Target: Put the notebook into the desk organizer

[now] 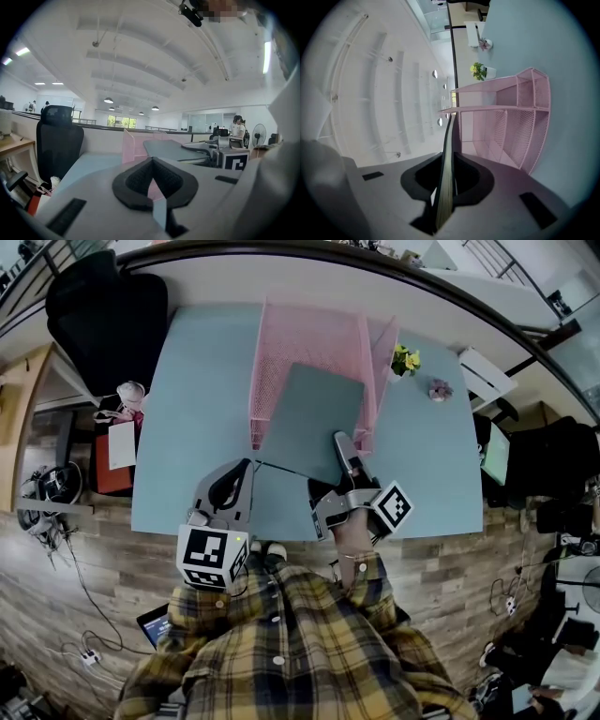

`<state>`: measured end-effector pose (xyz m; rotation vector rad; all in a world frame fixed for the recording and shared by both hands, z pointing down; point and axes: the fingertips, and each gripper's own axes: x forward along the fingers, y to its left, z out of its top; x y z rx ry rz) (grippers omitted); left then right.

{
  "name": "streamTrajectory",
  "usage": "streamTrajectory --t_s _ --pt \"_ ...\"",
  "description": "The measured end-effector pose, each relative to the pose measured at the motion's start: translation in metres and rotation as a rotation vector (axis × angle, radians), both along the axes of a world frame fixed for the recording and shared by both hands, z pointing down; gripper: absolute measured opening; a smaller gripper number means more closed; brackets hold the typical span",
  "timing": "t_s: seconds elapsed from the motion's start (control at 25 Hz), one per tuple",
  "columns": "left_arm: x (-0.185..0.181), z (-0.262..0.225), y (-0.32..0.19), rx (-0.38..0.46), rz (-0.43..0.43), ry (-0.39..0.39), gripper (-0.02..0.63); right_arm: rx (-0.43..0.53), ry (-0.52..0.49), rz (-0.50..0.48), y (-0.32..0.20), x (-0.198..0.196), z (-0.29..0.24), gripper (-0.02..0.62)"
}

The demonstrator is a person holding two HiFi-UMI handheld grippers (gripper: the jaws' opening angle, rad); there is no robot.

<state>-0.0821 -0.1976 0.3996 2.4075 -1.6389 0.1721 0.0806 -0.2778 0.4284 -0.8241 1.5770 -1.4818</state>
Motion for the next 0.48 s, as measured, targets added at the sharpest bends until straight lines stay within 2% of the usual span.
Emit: streamTrajectory --t_s 0.2,0.48 --pt "-0.0018 0.0008 -0.0042 -0.005 0.004 0.005 -0.006 -0.036 -0.012 0.019 -0.0048 -0.0024 0.008 0.061" --pt "-0.0002 0.0025 -0.0045 -0.009 0.012 0.007 -0.006 -0.016 0.002 0.01 -0.0048 -0.0041 0.0044 0.072"
